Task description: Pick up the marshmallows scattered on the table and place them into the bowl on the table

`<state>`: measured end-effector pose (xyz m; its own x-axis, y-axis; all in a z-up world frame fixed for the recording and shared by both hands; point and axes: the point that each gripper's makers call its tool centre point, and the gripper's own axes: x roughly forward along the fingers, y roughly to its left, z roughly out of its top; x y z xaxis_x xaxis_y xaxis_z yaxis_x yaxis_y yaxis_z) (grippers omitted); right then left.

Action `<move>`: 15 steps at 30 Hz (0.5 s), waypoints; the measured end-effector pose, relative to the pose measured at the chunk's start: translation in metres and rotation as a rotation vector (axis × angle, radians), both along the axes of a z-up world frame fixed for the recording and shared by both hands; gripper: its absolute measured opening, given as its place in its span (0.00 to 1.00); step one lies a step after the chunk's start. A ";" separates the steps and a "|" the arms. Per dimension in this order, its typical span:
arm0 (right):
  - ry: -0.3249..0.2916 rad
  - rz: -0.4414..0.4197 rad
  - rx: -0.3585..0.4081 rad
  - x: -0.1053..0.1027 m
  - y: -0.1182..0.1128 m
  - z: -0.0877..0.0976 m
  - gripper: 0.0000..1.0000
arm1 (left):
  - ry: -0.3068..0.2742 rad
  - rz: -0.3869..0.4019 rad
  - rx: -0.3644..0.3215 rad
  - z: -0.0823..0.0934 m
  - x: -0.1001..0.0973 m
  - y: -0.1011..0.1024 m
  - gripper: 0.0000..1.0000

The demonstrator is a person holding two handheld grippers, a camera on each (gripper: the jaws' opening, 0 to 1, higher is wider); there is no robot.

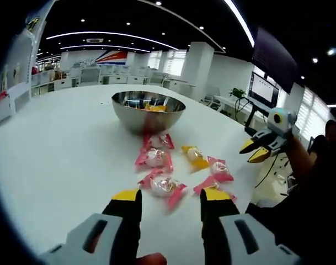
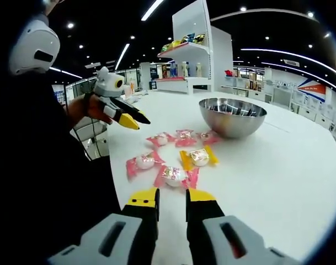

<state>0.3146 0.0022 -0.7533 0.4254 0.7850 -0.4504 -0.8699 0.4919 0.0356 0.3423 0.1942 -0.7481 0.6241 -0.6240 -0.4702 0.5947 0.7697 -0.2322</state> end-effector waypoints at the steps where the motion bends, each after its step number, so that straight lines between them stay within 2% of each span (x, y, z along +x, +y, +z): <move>1: 0.000 -0.001 0.000 0.000 -0.001 0.000 0.19 | 0.004 -0.001 0.002 -0.002 0.002 -0.002 0.43; 8: 0.001 -0.012 0.007 0.001 -0.007 -0.002 0.19 | 0.030 0.010 0.011 -0.013 0.015 -0.014 0.43; 15: 0.004 -0.024 0.013 0.001 -0.013 -0.005 0.19 | 0.058 -0.005 0.028 -0.025 0.018 -0.023 0.43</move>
<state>0.3157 -0.0105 -0.7585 0.4422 0.7804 -0.4421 -0.8578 0.5120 0.0458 0.3601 0.1709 -0.7735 0.5923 -0.6130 -0.5228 0.5849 0.7734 -0.2442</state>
